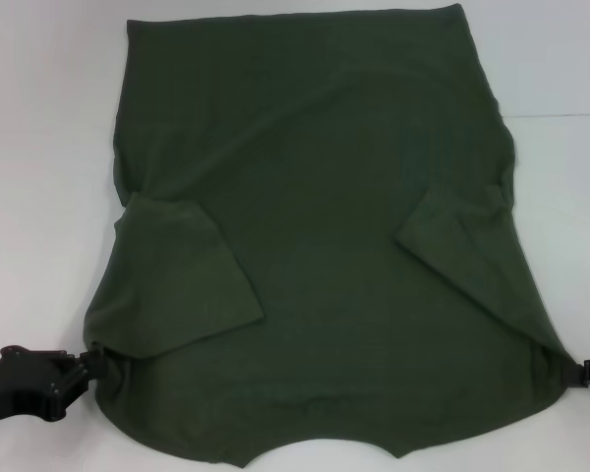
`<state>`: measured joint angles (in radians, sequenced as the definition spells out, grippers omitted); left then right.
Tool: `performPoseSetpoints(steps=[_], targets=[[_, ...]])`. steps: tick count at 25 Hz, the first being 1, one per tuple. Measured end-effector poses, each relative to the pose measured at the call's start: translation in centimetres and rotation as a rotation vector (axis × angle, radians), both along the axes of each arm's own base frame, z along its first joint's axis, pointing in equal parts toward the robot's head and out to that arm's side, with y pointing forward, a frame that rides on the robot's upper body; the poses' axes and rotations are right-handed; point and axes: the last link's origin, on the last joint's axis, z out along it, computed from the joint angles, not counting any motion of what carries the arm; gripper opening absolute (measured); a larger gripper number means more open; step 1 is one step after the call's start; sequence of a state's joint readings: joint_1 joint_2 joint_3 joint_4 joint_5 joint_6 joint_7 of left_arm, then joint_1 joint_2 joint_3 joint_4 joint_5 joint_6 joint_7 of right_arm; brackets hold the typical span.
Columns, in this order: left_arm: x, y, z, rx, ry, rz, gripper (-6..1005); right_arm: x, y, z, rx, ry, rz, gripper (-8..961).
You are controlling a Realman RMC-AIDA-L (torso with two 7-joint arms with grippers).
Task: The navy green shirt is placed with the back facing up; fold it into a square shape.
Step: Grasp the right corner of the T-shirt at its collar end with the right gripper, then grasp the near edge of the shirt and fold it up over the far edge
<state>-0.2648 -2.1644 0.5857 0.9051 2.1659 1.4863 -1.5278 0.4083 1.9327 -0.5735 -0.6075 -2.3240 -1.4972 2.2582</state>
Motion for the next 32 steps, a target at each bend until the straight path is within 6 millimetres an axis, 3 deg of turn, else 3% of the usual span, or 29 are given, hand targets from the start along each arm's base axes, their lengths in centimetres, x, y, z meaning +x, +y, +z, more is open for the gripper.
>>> performPoseSetpoints(steps=[13, 23, 32], targets=[[-0.2, -0.3, 0.0, -0.008, -0.061, 0.086, 26, -0.3, -0.6, 0.2, 0.077, 0.041, 0.108, 40], [-1.8, -2.2, 2.2, 0.032, -0.112, 0.157, 25, 0.5, -3.2, 1.1, 0.144, 0.099, 0.139, 44], [-2.3, -3.7, 3.0, 0.018, -0.13, 0.186, 25, 1.1, -5.5, 1.0, 0.166, 0.123, 0.154, 47]])
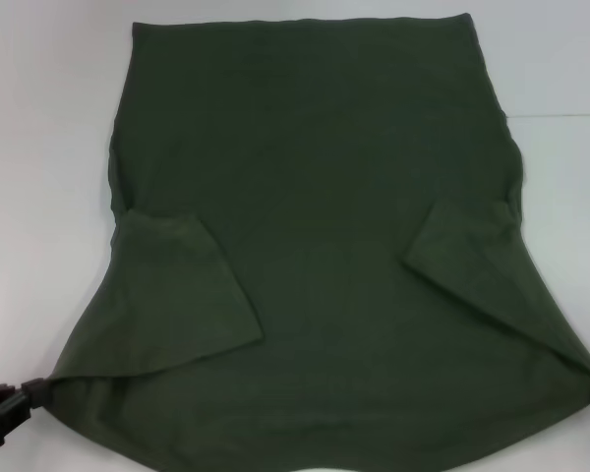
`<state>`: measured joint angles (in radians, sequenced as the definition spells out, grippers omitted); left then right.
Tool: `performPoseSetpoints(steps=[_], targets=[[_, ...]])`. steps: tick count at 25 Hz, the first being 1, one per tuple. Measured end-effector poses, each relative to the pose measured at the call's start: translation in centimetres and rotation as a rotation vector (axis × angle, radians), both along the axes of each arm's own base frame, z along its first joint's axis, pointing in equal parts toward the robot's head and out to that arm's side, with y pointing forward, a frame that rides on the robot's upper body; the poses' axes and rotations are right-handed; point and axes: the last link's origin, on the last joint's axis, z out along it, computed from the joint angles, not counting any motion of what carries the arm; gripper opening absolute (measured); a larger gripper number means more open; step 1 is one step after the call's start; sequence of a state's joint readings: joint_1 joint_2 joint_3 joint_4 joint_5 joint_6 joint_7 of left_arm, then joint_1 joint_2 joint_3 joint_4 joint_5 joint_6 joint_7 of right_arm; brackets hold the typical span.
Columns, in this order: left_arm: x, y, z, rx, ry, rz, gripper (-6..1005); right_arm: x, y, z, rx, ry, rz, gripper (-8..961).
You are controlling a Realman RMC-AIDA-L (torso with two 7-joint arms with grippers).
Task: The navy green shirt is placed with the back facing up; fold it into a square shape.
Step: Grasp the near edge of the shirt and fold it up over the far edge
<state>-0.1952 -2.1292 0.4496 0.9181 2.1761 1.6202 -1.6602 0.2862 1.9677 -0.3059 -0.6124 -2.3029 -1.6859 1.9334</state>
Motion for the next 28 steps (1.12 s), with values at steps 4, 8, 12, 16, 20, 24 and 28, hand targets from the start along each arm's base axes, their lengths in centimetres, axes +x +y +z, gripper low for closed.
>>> performPoseSetpoints(steps=[4, 8, 12, 16, 20, 24, 28], targets=[[-0.1, -0.8, 0.4, -0.009, -0.007, 0.005, 26, 0.4, -1.0, 0.0, 0.001, 0.004, -0.006, 49], [0.0, -1.7, 1.1, -0.005, -0.035, 0.002, 26, 0.6, -1.9, 0.1, 0.001, 0.006, -0.006, 50], [0.0, -2.7, 1.6, -0.007, -0.053, 0.001, 26, 0.8, -2.9, 0.1, -0.001, 0.016, 0.001, 52], [-0.2, -3.3, 1.6, -0.011, -0.058, 0.011, 26, 1.1, -4.2, 0.2, 0.005, 0.029, -0.003, 54], [-0.3, -3.8, 1.5, -0.022, -0.066, 0.014, 25, 1.2, -5.4, 0.3, 0.019, 0.044, -0.004, 55], [-0.1, -4.2, 1.4, -0.054, -0.072, 0.009, 25, 1.3, -6.2, 0.3, 0.018, 0.051, -0.003, 57], [-0.2, -4.5, 1.4, -0.056, -0.078, 0.012, 25, 1.5, -6.8, 0.3, 0.019, 0.053, -0.017, 58]])
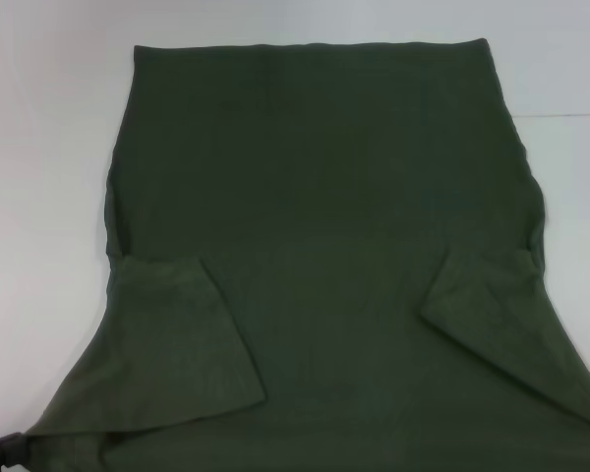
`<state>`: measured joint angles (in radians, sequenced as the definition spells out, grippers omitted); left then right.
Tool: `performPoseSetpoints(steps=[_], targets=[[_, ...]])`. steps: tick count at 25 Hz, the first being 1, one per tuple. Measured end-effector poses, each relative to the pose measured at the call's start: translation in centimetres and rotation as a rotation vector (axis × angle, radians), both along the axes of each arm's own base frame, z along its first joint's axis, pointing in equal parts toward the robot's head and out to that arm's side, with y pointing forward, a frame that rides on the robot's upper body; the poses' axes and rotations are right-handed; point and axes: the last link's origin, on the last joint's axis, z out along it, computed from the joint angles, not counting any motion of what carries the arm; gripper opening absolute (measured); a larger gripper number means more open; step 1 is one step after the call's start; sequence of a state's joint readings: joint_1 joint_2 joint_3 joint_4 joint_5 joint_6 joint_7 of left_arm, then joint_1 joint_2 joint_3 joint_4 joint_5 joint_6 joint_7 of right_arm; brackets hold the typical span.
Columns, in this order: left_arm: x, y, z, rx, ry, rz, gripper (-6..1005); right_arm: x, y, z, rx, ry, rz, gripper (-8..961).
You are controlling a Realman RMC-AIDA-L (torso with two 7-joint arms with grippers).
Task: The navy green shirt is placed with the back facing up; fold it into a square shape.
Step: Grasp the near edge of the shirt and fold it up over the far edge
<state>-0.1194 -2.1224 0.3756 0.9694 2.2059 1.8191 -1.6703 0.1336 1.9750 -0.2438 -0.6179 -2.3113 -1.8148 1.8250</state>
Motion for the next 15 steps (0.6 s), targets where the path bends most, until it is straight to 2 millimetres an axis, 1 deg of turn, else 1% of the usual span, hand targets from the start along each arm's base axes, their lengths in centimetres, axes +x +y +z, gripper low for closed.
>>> performPoseSetpoints(steps=[3, 6, 10, 11, 12, 13, 14, 15], targets=[[0.0, 0.4, 0.1, 0.009, 0.0, -0.001, 26, 0.1, 0.1, 0.4, 0.018, 0.001, -0.006, 59], [0.5, 1.7, 0.3, 0.015, -0.008, -0.028, 26, -0.2, 1.3, 1.2, 0.058, 0.008, 0.008, 61], [1.7, 4.8, 0.7, 0.056, -0.011, -0.066, 26, -1.1, 4.1, 2.4, 0.116, 0.021, 0.041, 62], [2.2, 6.3, 1.0, 0.082, -0.013, -0.068, 26, -1.5, 5.0, 2.7, 0.128, 0.024, 0.054, 62], [2.2, 6.3, 1.0, 0.082, -0.013, -0.068, 26, -1.8, 5.8, 2.9, 0.139, 0.027, 0.068, 63], [3.0, 7.9, 1.3, 0.099, -0.016, -0.091, 26, -2.2, 6.6, 3.2, 0.149, 0.028, 0.083, 63], [3.0, 7.9, 1.3, 0.099, -0.016, -0.091, 26, -2.5, 7.4, 3.4, 0.158, 0.028, 0.096, 64], [3.5, 8.8, 1.3, 0.106, -0.019, -0.105, 25, -2.9, 8.3, 3.7, 0.167, 0.025, 0.112, 64]])
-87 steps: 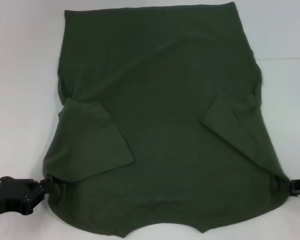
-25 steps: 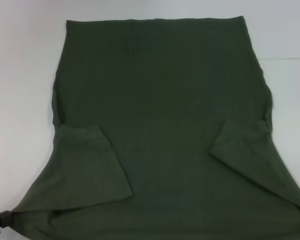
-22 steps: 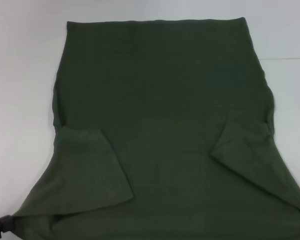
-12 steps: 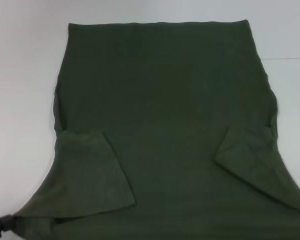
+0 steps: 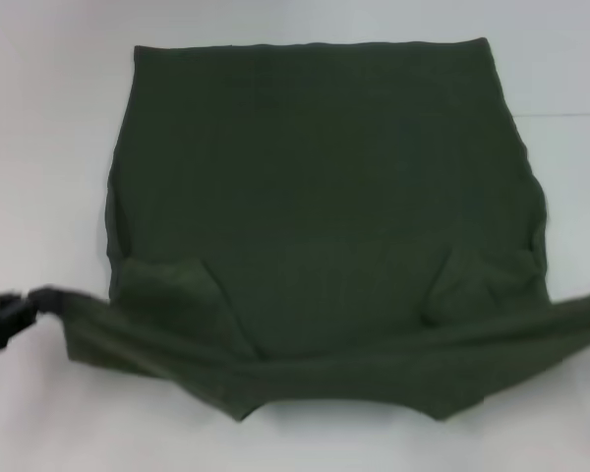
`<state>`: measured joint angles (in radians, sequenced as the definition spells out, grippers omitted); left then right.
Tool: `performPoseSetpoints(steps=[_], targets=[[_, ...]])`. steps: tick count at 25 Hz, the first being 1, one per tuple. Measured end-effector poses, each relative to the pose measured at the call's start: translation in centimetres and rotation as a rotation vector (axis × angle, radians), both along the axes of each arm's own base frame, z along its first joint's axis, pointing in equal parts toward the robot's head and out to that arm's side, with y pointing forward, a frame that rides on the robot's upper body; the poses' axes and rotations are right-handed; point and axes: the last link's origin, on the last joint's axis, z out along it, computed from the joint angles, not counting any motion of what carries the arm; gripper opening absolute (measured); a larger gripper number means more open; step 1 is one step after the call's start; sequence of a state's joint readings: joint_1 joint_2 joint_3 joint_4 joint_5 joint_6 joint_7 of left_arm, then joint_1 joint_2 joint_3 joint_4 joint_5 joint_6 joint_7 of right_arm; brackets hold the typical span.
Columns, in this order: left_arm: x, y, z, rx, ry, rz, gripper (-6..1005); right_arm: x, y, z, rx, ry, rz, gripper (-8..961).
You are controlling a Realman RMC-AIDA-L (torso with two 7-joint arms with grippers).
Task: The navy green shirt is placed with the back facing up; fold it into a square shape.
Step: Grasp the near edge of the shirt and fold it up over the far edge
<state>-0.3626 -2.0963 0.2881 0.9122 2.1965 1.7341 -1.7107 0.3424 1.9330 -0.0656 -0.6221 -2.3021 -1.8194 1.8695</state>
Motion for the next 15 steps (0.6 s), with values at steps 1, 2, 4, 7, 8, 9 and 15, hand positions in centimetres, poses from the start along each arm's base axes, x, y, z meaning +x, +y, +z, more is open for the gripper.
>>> performPoseSetpoints(steps=[1, 2, 4, 7, 8, 9, 15], targets=[[0.5, 0.9, 0.0, 0.006, -0.002, -0.014, 25, -0.4, 0.8, 0.2, 0.009, -0.005, 0.013, 64], [1.0, 1.7, 0.0, 0.011, -0.002, -0.025, 25, -0.7, 1.8, 0.5, 0.02, -0.013, 0.027, 65], [2.1, 3.6, -0.1, 0.022, -0.006, -0.048, 25, -1.6, 3.7, 1.1, 0.047, -0.027, 0.05, 66], [3.9, 6.8, -0.5, 0.058, -0.006, -0.055, 25, -2.7, 6.7, 1.9, 0.096, -0.054, 0.069, 67], [4.4, 7.8, -0.6, 0.071, -0.004, -0.052, 25, -3.2, 7.9, 2.2, 0.114, -0.071, 0.073, 67], [4.8, 8.7, -0.8, 0.086, -0.002, -0.046, 25, -3.6, 8.9, 2.4, 0.13, -0.085, 0.076, 68], [7.0, 13.3, -1.6, 0.188, -0.01, -0.013, 25, -5.5, 14.3, 2.9, 0.24, -0.193, 0.064, 70]])
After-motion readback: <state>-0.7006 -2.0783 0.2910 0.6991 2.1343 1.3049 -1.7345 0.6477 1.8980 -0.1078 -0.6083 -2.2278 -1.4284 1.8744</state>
